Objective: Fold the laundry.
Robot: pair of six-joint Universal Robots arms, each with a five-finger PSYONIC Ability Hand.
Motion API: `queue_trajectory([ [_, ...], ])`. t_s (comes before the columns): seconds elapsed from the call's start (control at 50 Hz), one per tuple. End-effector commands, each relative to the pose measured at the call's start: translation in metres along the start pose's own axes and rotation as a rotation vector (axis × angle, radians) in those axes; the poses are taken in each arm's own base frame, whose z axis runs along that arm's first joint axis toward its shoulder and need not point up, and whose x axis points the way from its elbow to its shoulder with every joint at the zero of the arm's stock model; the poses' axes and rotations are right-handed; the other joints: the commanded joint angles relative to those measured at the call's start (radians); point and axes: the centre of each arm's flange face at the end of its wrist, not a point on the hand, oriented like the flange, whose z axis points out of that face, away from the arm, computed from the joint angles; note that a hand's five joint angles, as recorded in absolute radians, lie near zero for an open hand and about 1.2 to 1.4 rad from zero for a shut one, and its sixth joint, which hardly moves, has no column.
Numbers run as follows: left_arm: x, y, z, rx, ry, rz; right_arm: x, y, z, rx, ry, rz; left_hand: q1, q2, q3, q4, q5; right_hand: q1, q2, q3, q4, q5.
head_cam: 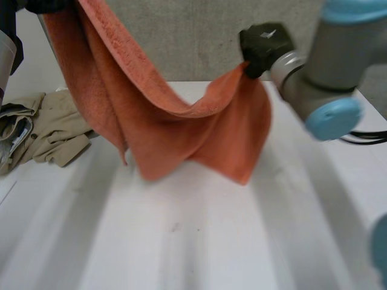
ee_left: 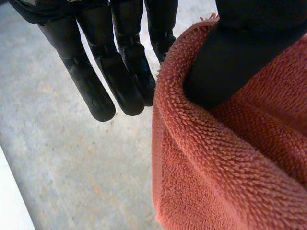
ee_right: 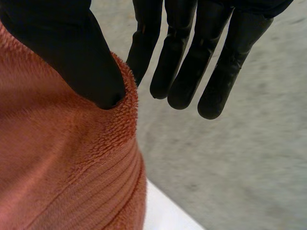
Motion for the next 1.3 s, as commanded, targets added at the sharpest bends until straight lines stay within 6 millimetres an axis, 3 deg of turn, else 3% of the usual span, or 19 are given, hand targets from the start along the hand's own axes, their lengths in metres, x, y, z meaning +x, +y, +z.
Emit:
queue_trajectory([
  [0.02, 0.005, 0.031, -0.003, -0.085, 0.02, 0.004, 0.046, -0.022, -0.041, -0.048, 0.048, -0.053, 0.236, 0.196, 0.2, 0.194, 0.248, 0.413, 0.217, 0.214, 0.207, 0.24],
  [0.06, 0.009, 0.043, -0.003, -0.116, 0.029, 0.004, 0.046, -0.023, -0.051, -0.072, 0.033, -0.095, 0.236, 0.196, 0.2, 0.194, 0.248, 0.413, 0.217, 0.214, 0.207, 0.24],
  [0.14, 0.019, 0.076, -0.007, -0.208, 0.059, 0.0, 0.034, -0.005, -0.075, -0.171, -0.052, -0.209, 0.236, 0.196, 0.2, 0.194, 0.248, 0.413, 0.217, 0.214, 0.207, 0.24],
  [0.24, 0.035, 0.123, -0.017, -0.344, 0.101, -0.007, 0.011, 0.054, -0.109, -0.42, -0.199, -0.323, 0.236, 0.196, 0.2, 0.194, 0.248, 0.413, 0.217, 0.214, 0.207, 0.24],
  [0.3, 0.044, 0.151, -0.026, -0.437, 0.127, -0.012, 0.002, 0.076, -0.125, -0.526, -0.273, -0.367, 0.236, 0.196, 0.2, 0.194, 0.248, 0.413, 0.217, 0.214, 0.207, 0.24],
  [0.32, 0.046, 0.157, -0.028, -0.456, 0.133, -0.013, -0.002, 0.088, -0.135, -0.588, -0.314, -0.396, 0.236, 0.196, 0.2, 0.194, 0.248, 0.248, 0.052, 0.049, 0.042, 0.075],
  [0.38, 0.053, 0.174, -0.036, -0.518, 0.154, -0.019, 0.002, 0.096, -0.139, -0.621, -0.312, -0.425, 0.236, 0.196, 0.2, 0.194, 0.248, -0.309, -0.505, -0.508, -0.515, -0.482],
  [0.42, 0.055, 0.181, -0.039, -0.543, 0.163, -0.019, 0.004, 0.094, -0.134, -0.594, -0.289, -0.428, 0.236, 0.196, 0.2, 0.194, 0.248, -0.466, -0.662, -0.665, -0.672, -0.639],
  [0.46, 0.057, 0.184, -0.041, -0.553, 0.167, -0.022, 0.006, 0.089, -0.126, -0.538, -0.248, -0.415, 0.236, 0.196, 0.2, 0.194, 0.248, -0.557, -0.753, -0.757, -0.763, -0.73],
  [0.68, 0.061, 0.181, -0.046, -0.555, 0.182, -0.021, 0.028, 0.068, -0.101, -0.43, -0.116, -0.203, 0.236, 0.196, 0.2, 0.194, 0.248, -0.531, -0.727, -0.731, -0.737, -0.704],
  [0.96, 0.057, 0.175, -0.061, -0.578, 0.184, -0.019, 0.012, 0.12, -0.076, -0.534, -0.245, -0.201, 0.236, 0.196, 0.2, 0.194, 0.248, -0.437, -0.633, -0.637, -0.643, -0.61],
  [1.12, 0.055, 0.175, -0.062, -0.583, 0.178, -0.017, -0.009, 0.144, -0.083, -0.543, -0.402, -0.117, 0.236, 0.196, 0.2, 0.194, 0.248, -0.423, -0.619, -0.622, -0.629, -0.596],
  [1.3, 0.054, 0.176, -0.062, -0.582, 0.176, -0.017, -0.014, 0.16, -0.086, -0.54, -0.41, -0.117, 0.236, 0.196, 0.2, 0.194, 0.248, -0.405, -0.601, -0.604, -0.611, -0.578],
])
